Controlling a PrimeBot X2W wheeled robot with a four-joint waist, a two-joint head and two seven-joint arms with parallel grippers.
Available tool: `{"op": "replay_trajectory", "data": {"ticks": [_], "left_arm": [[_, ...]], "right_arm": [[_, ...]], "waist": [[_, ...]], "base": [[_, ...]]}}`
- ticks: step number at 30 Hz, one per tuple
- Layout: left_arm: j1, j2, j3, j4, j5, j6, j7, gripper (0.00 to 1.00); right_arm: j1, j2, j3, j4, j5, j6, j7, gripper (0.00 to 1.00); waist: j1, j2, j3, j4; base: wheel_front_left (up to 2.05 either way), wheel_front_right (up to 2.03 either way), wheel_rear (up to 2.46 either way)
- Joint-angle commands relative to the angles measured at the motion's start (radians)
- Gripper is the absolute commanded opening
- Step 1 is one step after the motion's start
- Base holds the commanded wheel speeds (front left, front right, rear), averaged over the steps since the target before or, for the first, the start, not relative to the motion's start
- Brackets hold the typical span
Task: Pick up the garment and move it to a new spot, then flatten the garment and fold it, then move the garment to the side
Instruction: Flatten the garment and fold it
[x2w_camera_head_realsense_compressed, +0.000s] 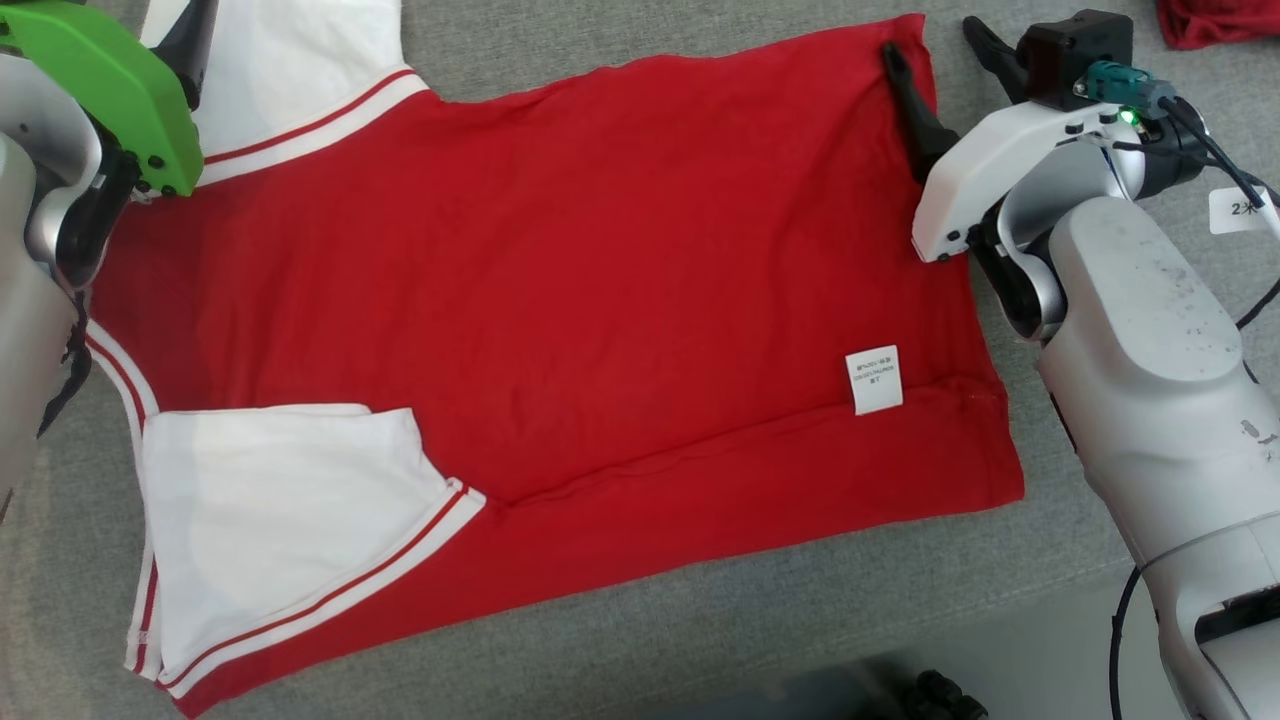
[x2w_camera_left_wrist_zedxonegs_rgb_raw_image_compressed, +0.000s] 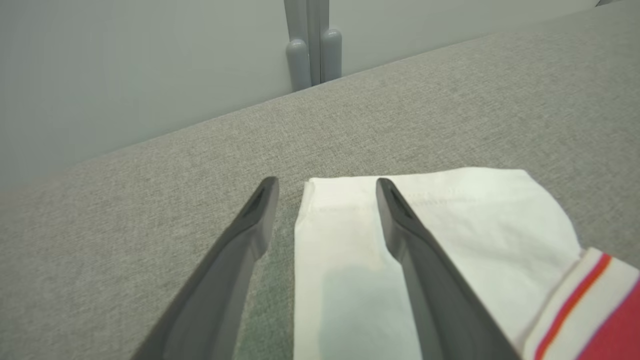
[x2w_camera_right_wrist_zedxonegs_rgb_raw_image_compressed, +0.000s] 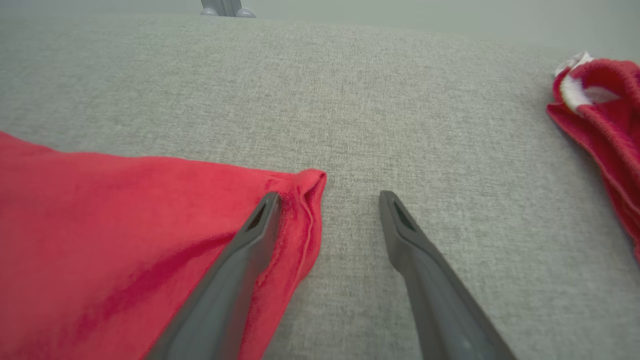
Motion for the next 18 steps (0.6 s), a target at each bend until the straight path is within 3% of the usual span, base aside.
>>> {"op": "replay_trajectory", "data": {"ticks": [1, 10, 17, 18], "left_arm": [[-0.021, 0.017, -0.018, 0.016, -0.021, 0.002, 0.012, 1.0], [-0.069, 0.055, -0.108, 0.096, -0.072, 0.003, 0.019, 1.0], [-0.07, 0.023, -0.159, 0.128, -0.138, 0.002, 0.06, 1.0], [-0.067, 0.021, -0.169, 0.123, -0.148, 0.001, 0.068, 0.8]], "right_arm": [[-0.015, 0.005, 0.018, 0.015, 0.01, -0.001, -0.003, 1.0], [-0.066, 0.014, 0.1, 0.042, 0.068, -0.001, -0.015, 1.0], [-0.07, 0.004, 0.165, 0.046, 0.116, 0.0, 0.004, 0.98], [-0.068, 0.002, 0.174, 0.044, 0.124, 0.0, 0.01, 0.42]], "waist": [[-0.0001, 0.0, 0.024, -0.028], [-0.0001, 0.0, 0.039, -0.055], [-0.0001, 0.0, 0.037, -0.06], [-0.0001, 0.0, 0.034, -0.058]], "base": [[0.0, 0.0, 0.0], [0.0, 0.0, 0.0], [0.0, 0.0, 0.0], [0.0, 0.0, 0.0]]}}
